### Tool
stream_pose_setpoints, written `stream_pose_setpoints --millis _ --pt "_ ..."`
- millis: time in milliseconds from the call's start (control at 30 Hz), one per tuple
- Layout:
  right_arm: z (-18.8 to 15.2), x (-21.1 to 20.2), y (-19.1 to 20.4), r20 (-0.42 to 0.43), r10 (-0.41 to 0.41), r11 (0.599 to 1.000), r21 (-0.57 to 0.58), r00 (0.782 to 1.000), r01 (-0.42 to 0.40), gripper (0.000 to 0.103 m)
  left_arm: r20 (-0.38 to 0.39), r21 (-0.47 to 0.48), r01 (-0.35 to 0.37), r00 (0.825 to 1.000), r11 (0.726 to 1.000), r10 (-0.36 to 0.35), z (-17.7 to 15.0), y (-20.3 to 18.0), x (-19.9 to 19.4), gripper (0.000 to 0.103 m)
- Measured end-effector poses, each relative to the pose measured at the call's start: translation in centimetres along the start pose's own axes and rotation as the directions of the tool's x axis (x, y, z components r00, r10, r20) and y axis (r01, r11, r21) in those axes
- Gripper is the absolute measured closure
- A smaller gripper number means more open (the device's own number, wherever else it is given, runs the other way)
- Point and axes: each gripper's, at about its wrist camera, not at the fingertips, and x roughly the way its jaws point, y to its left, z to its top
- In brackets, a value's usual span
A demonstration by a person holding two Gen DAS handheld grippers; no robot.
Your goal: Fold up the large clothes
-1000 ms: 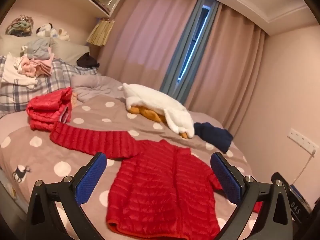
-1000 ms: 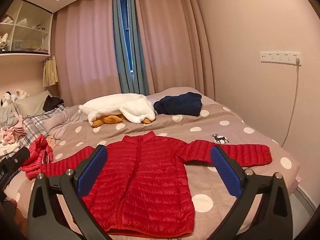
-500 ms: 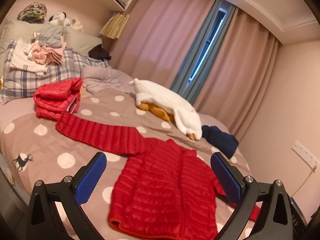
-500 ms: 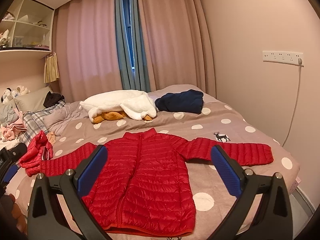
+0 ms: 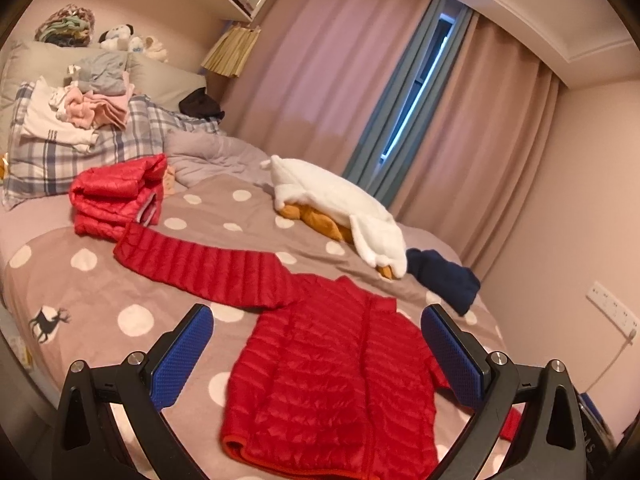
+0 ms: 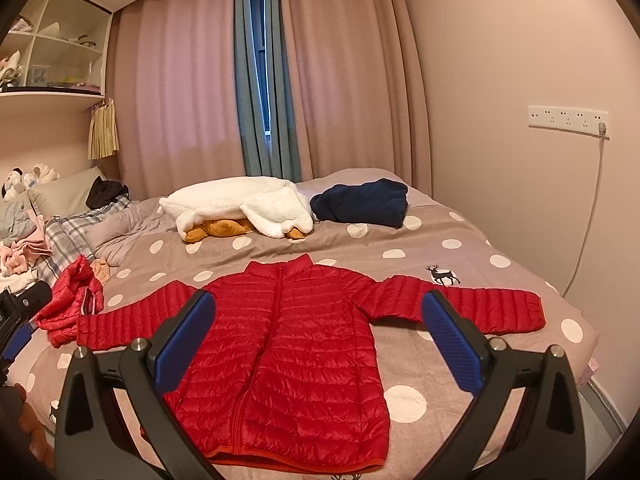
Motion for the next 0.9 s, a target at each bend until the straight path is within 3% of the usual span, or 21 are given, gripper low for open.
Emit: stream_pose_setpoints --millis 900 --pt "0.00 0.22 -0.25 -0.018 -0.017 1.000 -0.005 1.000 0.017 0.000 -0.025 0.030 -0.004 1.000 1.000 0.005 0.05 -0.25 -0.04 0.001"
